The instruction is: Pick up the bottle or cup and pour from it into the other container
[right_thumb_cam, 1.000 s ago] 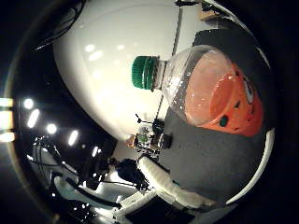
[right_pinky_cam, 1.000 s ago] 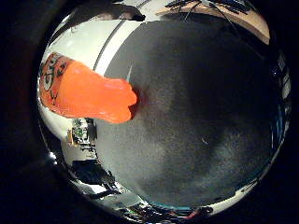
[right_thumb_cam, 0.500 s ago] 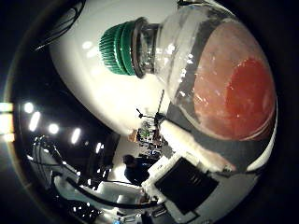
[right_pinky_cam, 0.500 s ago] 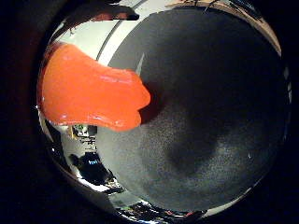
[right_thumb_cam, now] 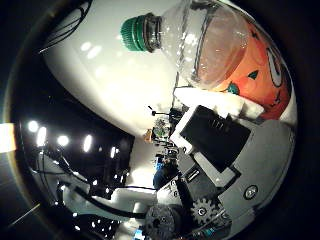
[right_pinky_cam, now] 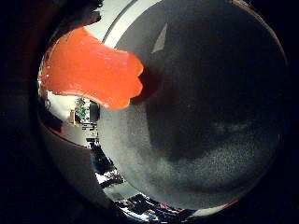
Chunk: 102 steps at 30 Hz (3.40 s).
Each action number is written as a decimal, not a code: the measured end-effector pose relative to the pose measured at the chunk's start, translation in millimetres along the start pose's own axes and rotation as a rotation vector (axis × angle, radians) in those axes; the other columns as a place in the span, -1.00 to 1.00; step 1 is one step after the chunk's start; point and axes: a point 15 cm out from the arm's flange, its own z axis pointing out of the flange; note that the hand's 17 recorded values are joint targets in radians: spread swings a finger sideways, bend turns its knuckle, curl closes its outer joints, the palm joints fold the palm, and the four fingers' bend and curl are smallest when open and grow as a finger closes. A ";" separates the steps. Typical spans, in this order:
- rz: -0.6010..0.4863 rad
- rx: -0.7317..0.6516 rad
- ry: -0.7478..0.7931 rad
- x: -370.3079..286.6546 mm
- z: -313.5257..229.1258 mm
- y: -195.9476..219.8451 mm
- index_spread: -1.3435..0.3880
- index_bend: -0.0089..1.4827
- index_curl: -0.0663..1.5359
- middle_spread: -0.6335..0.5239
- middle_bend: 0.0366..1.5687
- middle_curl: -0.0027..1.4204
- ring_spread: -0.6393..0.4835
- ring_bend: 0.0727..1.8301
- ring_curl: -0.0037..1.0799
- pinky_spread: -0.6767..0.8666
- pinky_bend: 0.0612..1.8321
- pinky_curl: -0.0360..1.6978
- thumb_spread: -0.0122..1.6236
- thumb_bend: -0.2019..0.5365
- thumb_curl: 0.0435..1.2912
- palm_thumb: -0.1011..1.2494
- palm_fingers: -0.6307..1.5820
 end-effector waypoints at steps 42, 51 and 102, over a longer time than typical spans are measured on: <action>-0.383 -0.335 0.410 -282.0 90.1 -1.0 0.33 0.62 0.13 -0.06 0.80 0.07 -0.28 0.44 0.58 -0.39 0.42 -0.10 -0.88 -0.50 0.42 0.91 0.55; -0.434 -0.515 0.603 -346.8 164.4 28.8 0.33 0.62 0.12 -0.06 0.80 0.07 -0.29 0.42 0.63 -0.41 0.34 0.01 -0.89 -0.49 0.45 0.91 0.55; -0.627 -0.836 1.653 -357.3 396.6 96.4 0.33 0.62 0.11 -0.06 0.78 0.07 -0.30 0.38 0.71 -0.51 0.15 0.22 -0.96 -0.50 0.40 0.86 0.58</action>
